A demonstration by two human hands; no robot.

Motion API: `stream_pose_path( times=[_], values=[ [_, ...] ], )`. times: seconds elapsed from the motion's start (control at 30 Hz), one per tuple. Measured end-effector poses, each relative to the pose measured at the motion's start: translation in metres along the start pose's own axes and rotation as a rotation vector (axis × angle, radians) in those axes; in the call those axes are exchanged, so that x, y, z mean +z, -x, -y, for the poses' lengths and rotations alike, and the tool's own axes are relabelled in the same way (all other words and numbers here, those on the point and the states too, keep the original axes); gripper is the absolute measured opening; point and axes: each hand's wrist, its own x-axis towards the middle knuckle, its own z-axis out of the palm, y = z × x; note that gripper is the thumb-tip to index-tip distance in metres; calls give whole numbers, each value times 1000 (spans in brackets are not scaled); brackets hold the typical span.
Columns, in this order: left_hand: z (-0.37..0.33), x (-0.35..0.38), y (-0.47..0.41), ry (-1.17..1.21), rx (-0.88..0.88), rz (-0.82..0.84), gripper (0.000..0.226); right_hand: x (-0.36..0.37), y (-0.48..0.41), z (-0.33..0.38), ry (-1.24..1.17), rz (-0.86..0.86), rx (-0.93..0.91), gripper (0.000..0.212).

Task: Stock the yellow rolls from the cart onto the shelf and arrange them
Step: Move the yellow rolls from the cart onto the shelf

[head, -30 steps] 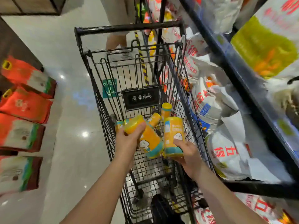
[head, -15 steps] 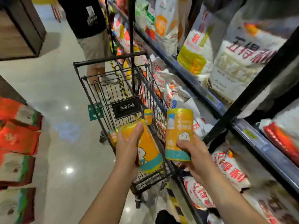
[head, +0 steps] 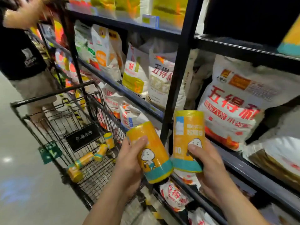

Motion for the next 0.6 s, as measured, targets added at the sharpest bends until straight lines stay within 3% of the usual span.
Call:
stream_pose_path(
  times=[0.1, 0.23, 0.33, 0.47, 0.6],
  values=[
    [11, 39, 0, -26, 8, 64, 57, -26, 22, 20, 17, -100, -74, 91],
    [30, 89, 6, -90, 24, 181, 50, -62, 51, 45, 60, -233, -167, 100],
    [43, 124, 13, -147, 50, 263, 52, -91, 77, 63, 69, -302, -209, 86],
    [61, 173, 29, -212, 73, 377, 56, -129, 116, 89, 44, -426, -299, 105],
    [82, 228, 52, -256, 86, 473, 50, -174, 159, 115, 50, -516, -397, 102]
  ],
)
